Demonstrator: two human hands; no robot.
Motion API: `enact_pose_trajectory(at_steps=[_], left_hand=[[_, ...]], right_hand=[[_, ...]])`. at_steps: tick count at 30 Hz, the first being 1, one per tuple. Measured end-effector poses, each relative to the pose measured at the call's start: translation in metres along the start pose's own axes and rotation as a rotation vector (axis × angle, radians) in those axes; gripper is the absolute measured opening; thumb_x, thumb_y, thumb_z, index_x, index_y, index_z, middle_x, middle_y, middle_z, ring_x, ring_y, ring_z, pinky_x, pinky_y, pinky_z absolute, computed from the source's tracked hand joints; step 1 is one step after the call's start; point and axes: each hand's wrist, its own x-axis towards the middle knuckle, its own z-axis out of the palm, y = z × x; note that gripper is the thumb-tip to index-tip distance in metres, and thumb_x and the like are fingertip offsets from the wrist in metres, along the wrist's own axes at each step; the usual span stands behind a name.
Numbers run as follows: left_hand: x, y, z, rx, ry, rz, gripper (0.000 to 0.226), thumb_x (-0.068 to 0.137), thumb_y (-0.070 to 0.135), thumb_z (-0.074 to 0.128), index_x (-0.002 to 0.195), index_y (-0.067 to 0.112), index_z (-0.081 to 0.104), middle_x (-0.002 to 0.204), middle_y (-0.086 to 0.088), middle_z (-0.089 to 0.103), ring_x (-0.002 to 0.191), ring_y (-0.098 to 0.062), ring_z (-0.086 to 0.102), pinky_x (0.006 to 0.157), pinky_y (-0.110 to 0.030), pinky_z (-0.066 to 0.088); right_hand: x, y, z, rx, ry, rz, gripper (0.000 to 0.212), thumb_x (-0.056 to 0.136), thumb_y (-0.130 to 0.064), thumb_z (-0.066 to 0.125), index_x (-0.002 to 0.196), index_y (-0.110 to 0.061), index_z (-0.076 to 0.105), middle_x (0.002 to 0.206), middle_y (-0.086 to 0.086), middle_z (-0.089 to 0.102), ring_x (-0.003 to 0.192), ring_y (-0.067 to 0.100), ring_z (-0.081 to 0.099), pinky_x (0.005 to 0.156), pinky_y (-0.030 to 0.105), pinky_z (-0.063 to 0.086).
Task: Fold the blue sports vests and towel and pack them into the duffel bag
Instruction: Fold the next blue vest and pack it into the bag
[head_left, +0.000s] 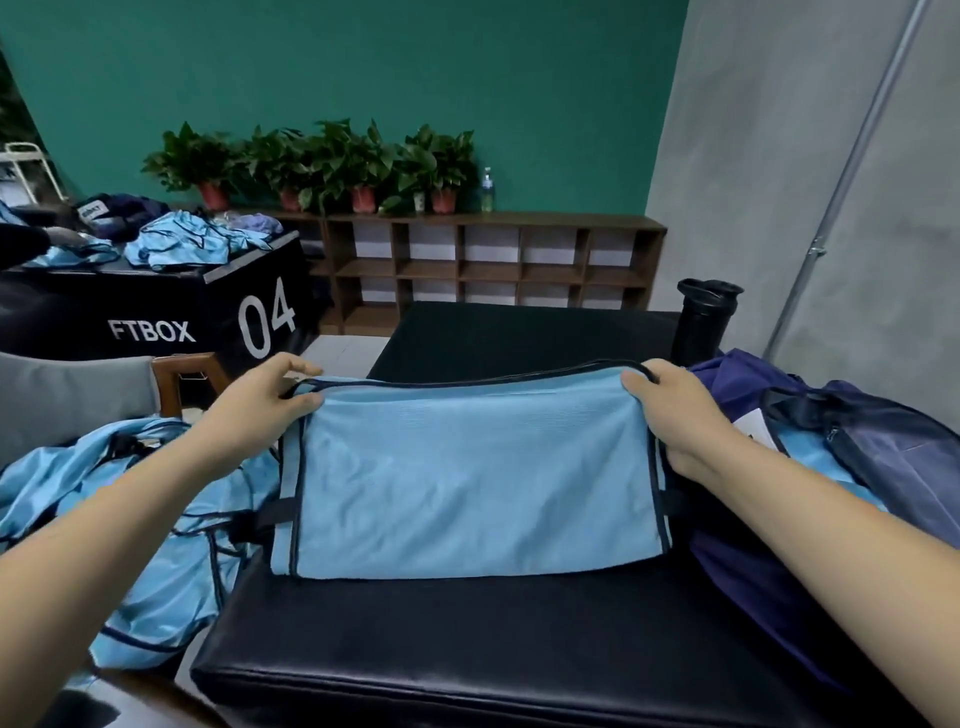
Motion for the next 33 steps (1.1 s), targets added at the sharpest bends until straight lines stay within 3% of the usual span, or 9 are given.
enact_pose_trajectory(at_steps=[3,6,12,15,18,22,26,30,33], left_hand=[[0.033,0.002,0.011,-0.102,-0.008,-0.031,0.021,0.102,0.031,0.072,0.12,0.036,0.063,0.121,0.0,0.072,0.107,-0.023,0.068,0.081,-0.036,0.05],[0.068,-0.002,0.028,-0.25,-0.008,-0.143,0.013,0.102,0.024,0.072,0.113,0.022,0.068,0.112,-0.006,0.074,0.095,-0.026,0.064,0.077,-0.036,0.044],[0.114,-0.023,0.062,-0.336,-0.044,-0.28,0.009,0.101,0.019,0.072,0.105,0.012,0.068,0.094,-0.019,0.069,0.081,-0.028,0.062,0.073,-0.041,0.05],[0.128,-0.032,0.075,-0.332,-0.042,-0.307,0.013,0.1,0.019,0.073,0.107,0.011,0.067,0.099,-0.02,0.073,0.083,-0.034,0.066,0.078,-0.048,0.057],[0.137,-0.041,0.088,-0.289,-0.022,-0.317,0.017,0.099,0.018,0.074,0.111,0.009,0.065,0.107,-0.021,0.075,0.088,-0.034,0.07,0.084,-0.049,0.06],[0.14,-0.046,0.103,-0.161,-0.009,-0.263,0.016,0.098,0.022,0.075,0.109,0.018,0.064,0.101,-0.018,0.076,0.082,-0.035,0.071,0.071,-0.042,0.056],[0.139,-0.048,0.108,0.001,0.047,-0.229,0.026,0.1,0.031,0.074,0.116,0.019,0.057,0.096,-0.014,0.073,0.072,-0.024,0.06,0.059,-0.035,0.043],[0.136,-0.046,0.105,0.063,0.168,-0.185,0.028,0.099,0.024,0.072,0.117,0.012,0.053,0.097,-0.012,0.069,0.089,-0.028,0.063,0.07,-0.038,0.043],[0.126,-0.04,0.099,0.148,0.228,-0.089,0.023,0.094,0.022,0.074,0.104,0.012,0.056,0.095,-0.009,0.064,0.081,-0.021,0.057,0.065,-0.034,0.037]], right_hand=[[0.036,0.001,0.018,-0.122,0.063,-0.015,0.024,0.104,-0.023,0.056,0.091,-0.003,0.058,0.08,0.007,0.057,0.075,0.022,0.05,0.066,0.037,0.036],[0.066,0.01,0.034,-0.215,0.096,-0.005,0.022,0.101,-0.02,0.056,0.08,-0.011,0.055,0.076,0.005,0.057,0.076,0.026,0.052,0.067,0.038,0.037],[0.101,0.041,0.056,-0.371,0.083,0.071,0.022,0.1,-0.02,0.057,0.087,-0.004,0.061,0.086,0.014,0.066,0.08,0.032,0.058,0.066,0.037,0.041],[0.112,0.051,0.064,-0.442,0.071,0.092,0.02,0.102,-0.02,0.057,0.09,-0.007,0.065,0.093,0.015,0.069,0.084,0.034,0.061,0.069,0.035,0.043],[0.123,0.061,0.071,-0.518,0.047,0.105,0.018,0.102,-0.022,0.055,0.093,-0.011,0.066,0.099,0.015,0.069,0.089,0.036,0.066,0.074,0.037,0.053],[0.128,0.071,0.08,-0.718,0.021,0.099,0.015,0.105,-0.025,0.052,0.101,-0.014,0.062,0.106,0.016,0.067,0.095,0.037,0.064,0.079,0.039,0.053],[0.127,0.083,0.083,-0.915,0.037,0.032,0.008,0.106,-0.021,0.048,0.11,-0.014,0.051,0.104,0.015,0.062,0.091,0.037,0.062,0.073,0.04,0.051],[0.126,0.086,0.082,-0.927,0.035,-0.006,0.02,0.106,-0.021,0.055,0.123,-0.013,0.046,0.127,0.015,0.049,0.108,0.042,0.061,0.079,0.042,0.047],[0.125,0.075,0.077,-0.918,0.046,-0.089,0.028,0.101,-0.013,0.059,0.126,-0.013,0.047,0.13,0.015,0.045,0.113,0.04,0.057,0.089,0.045,0.05]])
